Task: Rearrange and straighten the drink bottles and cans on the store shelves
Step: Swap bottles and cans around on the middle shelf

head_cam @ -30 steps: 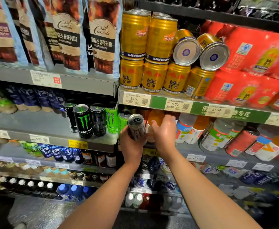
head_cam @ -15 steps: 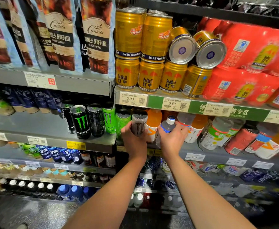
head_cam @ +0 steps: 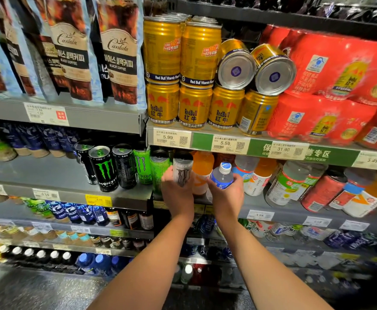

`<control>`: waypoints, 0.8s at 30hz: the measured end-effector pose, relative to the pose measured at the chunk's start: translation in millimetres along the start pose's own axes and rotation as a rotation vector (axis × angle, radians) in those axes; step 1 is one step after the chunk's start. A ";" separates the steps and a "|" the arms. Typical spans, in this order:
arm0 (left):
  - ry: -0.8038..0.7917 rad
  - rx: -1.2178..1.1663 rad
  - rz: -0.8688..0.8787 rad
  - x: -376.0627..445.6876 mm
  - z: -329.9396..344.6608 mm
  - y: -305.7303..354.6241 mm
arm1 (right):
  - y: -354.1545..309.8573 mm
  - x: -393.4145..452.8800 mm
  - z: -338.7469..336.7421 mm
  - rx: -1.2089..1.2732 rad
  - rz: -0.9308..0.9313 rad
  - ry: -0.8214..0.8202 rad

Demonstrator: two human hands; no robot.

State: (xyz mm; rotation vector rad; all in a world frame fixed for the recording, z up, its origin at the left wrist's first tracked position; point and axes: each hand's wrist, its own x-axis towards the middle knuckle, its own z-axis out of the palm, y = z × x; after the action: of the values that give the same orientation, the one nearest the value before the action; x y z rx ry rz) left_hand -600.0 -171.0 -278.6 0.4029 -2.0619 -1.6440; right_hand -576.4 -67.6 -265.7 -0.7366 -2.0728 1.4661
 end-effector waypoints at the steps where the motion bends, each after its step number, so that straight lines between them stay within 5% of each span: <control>1: 0.011 -0.011 -0.003 -1.5 -1.8 -1.3 | 0.8 0.0 1.8 0.002 0.003 -0.002; 9: 0.022 0.042 -0.039 -9.3 -1.7 0.7 | 13.9 3.8 14.7 -0.141 -0.150 0.140; 20: 0.047 0.042 -0.003 -9.2 -3.2 -11.1 | 17.1 1.7 11.1 -0.189 -0.172 0.128; 24: 0.038 0.021 -0.015 -10.1 -9.6 -8.9 | 14.5 -7.1 10.4 -0.026 -0.144 0.054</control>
State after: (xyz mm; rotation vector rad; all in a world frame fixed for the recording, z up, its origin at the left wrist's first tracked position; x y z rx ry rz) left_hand -586.9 -176.0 -287.4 0.4540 -2.0550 -1.6116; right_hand -575.9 -75.5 -283.2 -0.6161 -2.0619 1.3294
